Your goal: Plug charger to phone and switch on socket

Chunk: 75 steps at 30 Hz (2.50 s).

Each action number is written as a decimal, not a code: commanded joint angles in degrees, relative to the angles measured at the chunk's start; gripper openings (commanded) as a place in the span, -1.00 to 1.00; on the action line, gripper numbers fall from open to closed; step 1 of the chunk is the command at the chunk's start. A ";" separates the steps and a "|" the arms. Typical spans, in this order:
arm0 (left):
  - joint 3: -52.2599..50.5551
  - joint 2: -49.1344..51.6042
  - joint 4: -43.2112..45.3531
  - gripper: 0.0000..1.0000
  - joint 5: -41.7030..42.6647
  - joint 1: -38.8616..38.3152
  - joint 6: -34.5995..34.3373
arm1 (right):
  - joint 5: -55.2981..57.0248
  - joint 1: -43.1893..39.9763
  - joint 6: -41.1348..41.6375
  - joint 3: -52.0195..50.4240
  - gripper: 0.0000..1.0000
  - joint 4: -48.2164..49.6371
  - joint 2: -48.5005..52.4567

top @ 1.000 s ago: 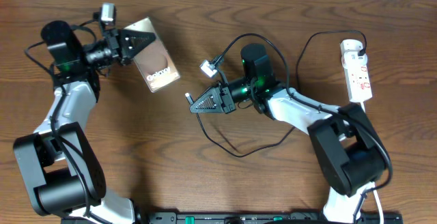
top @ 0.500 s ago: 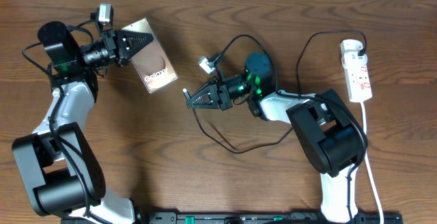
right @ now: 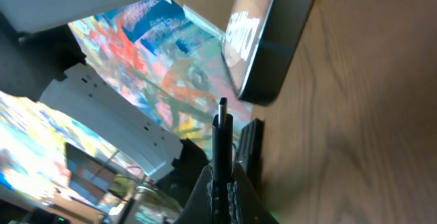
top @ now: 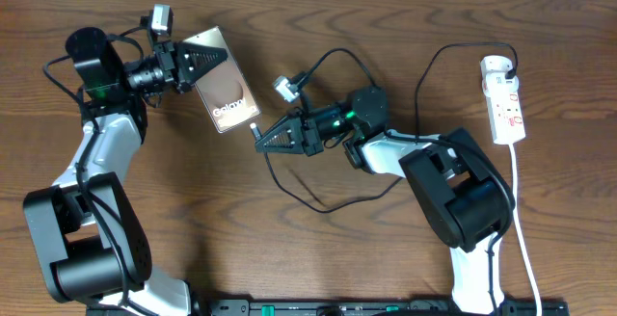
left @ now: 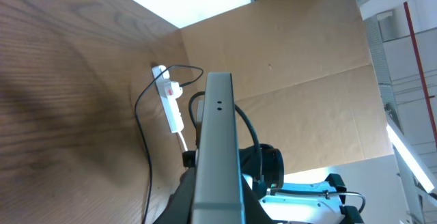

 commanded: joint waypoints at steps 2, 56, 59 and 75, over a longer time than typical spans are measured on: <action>1.05 -0.22 0.68 -0.85 0.52 0.11 0.07 | 1.16 0.59 3.39 0.39 -0.98 0.37 0.22; 1.05 -0.22 0.70 -0.85 1.64 -4.35 0.52 | 1.49 0.17 3.41 0.39 -0.98 0.42 0.22; 1.05 -0.22 0.66 -0.85 1.64 -4.35 0.50 | 1.27 -0.48 3.39 0.39 -0.98 0.42 0.22; 1.05 -0.22 0.68 -0.85 1.64 -4.35 1.18 | 1.11 -1.25 3.45 0.39 -0.98 0.59 0.22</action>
